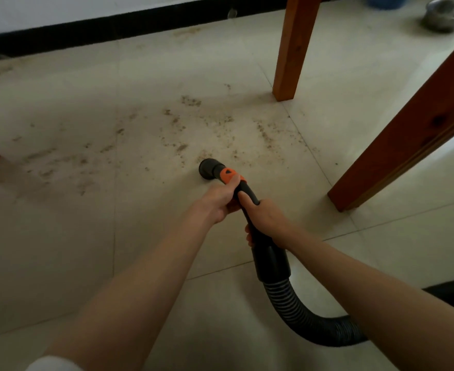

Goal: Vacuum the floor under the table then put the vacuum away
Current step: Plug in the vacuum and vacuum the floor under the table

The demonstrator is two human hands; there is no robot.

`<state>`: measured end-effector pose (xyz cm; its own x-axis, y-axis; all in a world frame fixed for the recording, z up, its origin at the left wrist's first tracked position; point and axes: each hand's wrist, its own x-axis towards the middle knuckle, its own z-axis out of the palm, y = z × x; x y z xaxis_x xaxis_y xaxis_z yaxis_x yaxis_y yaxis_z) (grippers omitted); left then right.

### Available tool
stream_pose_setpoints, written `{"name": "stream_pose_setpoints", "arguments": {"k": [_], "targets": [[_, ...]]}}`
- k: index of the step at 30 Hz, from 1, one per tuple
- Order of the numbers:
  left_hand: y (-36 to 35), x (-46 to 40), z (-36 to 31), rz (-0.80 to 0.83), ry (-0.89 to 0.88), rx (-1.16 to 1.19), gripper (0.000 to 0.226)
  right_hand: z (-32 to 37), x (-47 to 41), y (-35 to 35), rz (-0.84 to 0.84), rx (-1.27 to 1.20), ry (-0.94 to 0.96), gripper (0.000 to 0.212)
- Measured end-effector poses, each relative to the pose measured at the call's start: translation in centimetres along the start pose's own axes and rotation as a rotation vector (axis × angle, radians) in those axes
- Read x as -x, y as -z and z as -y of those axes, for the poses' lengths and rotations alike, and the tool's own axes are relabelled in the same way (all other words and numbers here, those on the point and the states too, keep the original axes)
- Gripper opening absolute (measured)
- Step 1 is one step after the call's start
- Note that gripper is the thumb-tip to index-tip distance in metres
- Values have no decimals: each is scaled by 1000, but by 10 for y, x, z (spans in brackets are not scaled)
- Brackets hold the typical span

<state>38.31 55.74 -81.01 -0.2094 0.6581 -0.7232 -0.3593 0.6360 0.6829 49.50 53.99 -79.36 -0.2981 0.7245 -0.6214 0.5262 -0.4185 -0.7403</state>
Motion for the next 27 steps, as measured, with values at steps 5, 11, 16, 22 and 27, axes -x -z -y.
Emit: {"name": "stream_pose_setpoints", "arguments": {"k": [5, 11, 16, 22, 27], "targets": [[-13, -12, 4, 29, -19, 2, 36, -4, -3, 9, -59, 9, 9, 47], [-22, -11, 10, 60, -15, 12, 30, -13, 3, 18, -96, 14, -6, 46], [-35, -12, 11, 83, -16, 2, 29, -17, 4, 24, -150, 3, -18, 47], [-49, -11, 13, 123, -12, -5, 29, -23, 6, 32, -199, 23, -28, 46], [-61, -13, 14, 137, -10, -19, 28, -27, 8, 40, -224, 25, -49, 47]]}}
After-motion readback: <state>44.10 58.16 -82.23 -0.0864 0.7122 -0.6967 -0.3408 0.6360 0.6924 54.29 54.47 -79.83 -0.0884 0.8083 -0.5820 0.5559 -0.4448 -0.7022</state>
